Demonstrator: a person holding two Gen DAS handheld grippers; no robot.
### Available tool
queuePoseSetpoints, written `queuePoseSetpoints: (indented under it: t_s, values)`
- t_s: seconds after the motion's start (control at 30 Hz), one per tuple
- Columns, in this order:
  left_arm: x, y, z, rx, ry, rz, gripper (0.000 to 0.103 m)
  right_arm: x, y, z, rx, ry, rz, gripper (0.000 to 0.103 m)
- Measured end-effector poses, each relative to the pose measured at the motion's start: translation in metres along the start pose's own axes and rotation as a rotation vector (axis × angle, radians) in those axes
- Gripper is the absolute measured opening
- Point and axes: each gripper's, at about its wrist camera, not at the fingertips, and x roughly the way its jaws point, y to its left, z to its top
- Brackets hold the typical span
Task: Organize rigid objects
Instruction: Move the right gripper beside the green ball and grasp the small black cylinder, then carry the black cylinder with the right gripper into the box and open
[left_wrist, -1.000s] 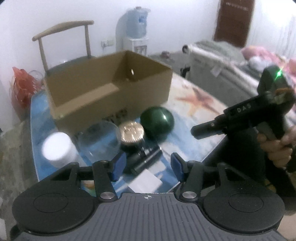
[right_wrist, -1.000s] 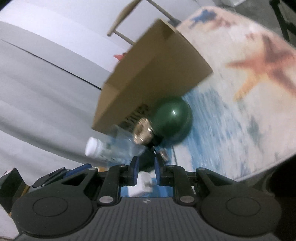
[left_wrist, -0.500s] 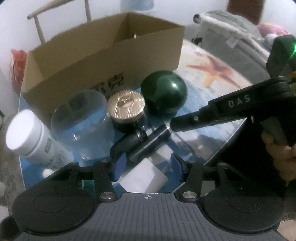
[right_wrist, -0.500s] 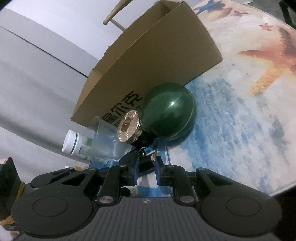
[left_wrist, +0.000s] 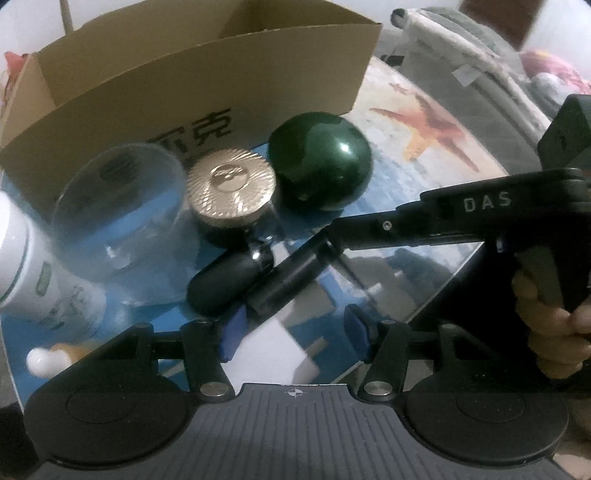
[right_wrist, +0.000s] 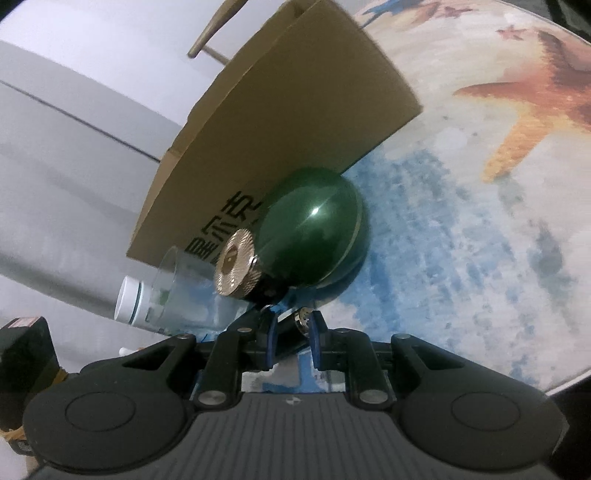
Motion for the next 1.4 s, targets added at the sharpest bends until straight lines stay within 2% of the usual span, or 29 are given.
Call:
queuePoseSetpoints:
  t_s: [0.27, 0.37, 0.43, 0.67, 0.93, 0.97, 1.0, 1.13, 1.4]
  values:
    - [0.005, -0.019, 0.005, 0.056, 0.007, -0.093, 0.057, -0.016, -0.019, 0.004, 0.064, -0.061, -0.041, 0.02]
    - [0.006, -0.033, 0.003, 0.123, 0.022, -0.151, 0.057, -0.025, -0.025, 0.005, 0.085, -0.089, -0.056, 0.02]
    - [0.006, -0.041, 0.0, 0.166, 0.024, -0.162, 0.057, -0.03, -0.029, 0.005, 0.099, -0.103, -0.063, 0.02]
    - [-0.01, -0.049, -0.001, 0.23, -0.057, -0.12, 0.057, -0.047, -0.038, 0.0, 0.147, -0.127, -0.05, 0.02]
    - [0.023, -0.065, 0.019, 0.287, -0.048, -0.032, 0.055, -0.034, -0.042, -0.01, 0.192, -0.079, -0.039, 0.02]
    - [0.028, -0.066, 0.02, 0.286, -0.039, -0.023, 0.052, -0.033, -0.043, -0.011, 0.196, -0.075, -0.032, 0.02]
    - [0.031, -0.066, 0.02, 0.281, -0.036, -0.016, 0.044, -0.032, -0.042, -0.012, 0.198, -0.07, -0.027, 0.02]
    - [0.029, -0.061, 0.018, 0.267, -0.07, 0.006, 0.024, -0.027, -0.043, -0.013, 0.203, -0.06, -0.009, 0.02]
    - [0.02, -0.056, 0.013, 0.236, -0.106, -0.013, 0.021, -0.025, -0.041, -0.015, 0.215, -0.057, 0.032, 0.021]
